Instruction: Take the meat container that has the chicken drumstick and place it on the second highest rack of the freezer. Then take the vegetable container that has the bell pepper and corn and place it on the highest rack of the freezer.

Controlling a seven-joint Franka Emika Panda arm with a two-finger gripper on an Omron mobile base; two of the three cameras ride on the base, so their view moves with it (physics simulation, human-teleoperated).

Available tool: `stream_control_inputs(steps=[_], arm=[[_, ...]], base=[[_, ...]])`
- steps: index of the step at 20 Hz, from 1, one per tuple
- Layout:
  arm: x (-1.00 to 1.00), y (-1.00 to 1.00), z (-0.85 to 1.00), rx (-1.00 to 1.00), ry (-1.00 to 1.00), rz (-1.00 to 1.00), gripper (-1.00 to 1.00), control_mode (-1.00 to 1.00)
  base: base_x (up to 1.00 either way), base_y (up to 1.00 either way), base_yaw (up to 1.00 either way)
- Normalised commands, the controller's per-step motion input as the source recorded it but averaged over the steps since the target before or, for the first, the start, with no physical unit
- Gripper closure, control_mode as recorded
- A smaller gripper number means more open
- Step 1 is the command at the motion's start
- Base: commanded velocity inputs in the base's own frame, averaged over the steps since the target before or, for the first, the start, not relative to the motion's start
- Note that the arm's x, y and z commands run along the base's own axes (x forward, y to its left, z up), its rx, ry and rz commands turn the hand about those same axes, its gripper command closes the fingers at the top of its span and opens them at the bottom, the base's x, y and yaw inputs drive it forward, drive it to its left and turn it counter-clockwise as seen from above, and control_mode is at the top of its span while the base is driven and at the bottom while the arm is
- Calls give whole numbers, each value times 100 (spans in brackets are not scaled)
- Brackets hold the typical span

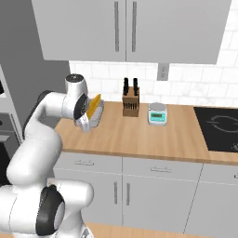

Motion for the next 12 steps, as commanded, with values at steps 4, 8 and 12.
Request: stream_control_inputs(steps=[4, 8, 12], arm=[[-84, 0, 77, -2, 0, 2, 100, -100], [-70, 0, 78, 0, 4, -1, 100, -100], [-71, 0, 51, 0, 4, 0, 100, -100]], base=[[0, 0, 0], [0, 0, 0], [0, 0, 0]])
